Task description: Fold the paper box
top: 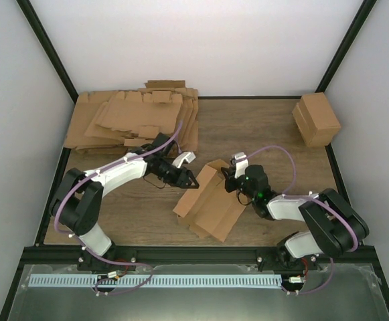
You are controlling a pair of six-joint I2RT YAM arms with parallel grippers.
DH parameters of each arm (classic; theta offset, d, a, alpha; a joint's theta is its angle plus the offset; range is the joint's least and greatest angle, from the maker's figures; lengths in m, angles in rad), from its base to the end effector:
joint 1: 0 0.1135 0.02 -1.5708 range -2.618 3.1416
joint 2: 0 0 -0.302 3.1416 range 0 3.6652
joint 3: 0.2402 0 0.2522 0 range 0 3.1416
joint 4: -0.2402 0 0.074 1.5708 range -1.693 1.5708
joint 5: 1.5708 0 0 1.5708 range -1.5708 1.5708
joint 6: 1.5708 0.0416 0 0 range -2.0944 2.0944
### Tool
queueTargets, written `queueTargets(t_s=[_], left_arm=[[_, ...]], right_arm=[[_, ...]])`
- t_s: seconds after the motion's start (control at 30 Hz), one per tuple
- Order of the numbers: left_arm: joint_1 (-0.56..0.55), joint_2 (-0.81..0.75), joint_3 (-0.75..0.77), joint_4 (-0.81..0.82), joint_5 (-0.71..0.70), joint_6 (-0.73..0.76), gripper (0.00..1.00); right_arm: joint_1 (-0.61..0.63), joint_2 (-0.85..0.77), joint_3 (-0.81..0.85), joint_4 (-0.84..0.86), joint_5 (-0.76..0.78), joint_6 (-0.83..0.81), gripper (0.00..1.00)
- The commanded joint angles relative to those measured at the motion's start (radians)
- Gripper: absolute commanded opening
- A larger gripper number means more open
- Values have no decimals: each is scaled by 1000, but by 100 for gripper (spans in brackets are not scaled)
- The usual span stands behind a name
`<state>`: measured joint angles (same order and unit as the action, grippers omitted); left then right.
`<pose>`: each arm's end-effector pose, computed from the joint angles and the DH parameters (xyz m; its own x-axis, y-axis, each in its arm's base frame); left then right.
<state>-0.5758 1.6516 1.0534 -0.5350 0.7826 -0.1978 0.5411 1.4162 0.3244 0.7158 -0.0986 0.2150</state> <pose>0.2562 -0.2013 0.2324 -0.8700 0.3987 -0.2900 0.4750 0.5205 -0.7095 0.2096 0.1307 0.1798 -0.4336 -0.0129 -0.9010 -0.5103 0.8276 0.2338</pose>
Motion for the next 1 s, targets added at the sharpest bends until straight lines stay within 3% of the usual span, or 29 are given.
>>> queueTargets(t_s=[0.0, 0.43, 0.7, 0.97], left_arm=[[-15, 3, 23, 7, -52, 4, 43], [-106, -38, 25, 96, -167, -111, 42], [-110, -49, 32, 86, -203, -105, 40], [-112, -49, 36, 77, -239, -95, 38]], right_arm=[[28, -72, 28, -80, 13, 54, 1], [94, -152, 98, -308, 73, 157, 5], [94, -114, 212, -403, 108, 105, 6], [95, -107, 275, -513, 98, 177, 7]])
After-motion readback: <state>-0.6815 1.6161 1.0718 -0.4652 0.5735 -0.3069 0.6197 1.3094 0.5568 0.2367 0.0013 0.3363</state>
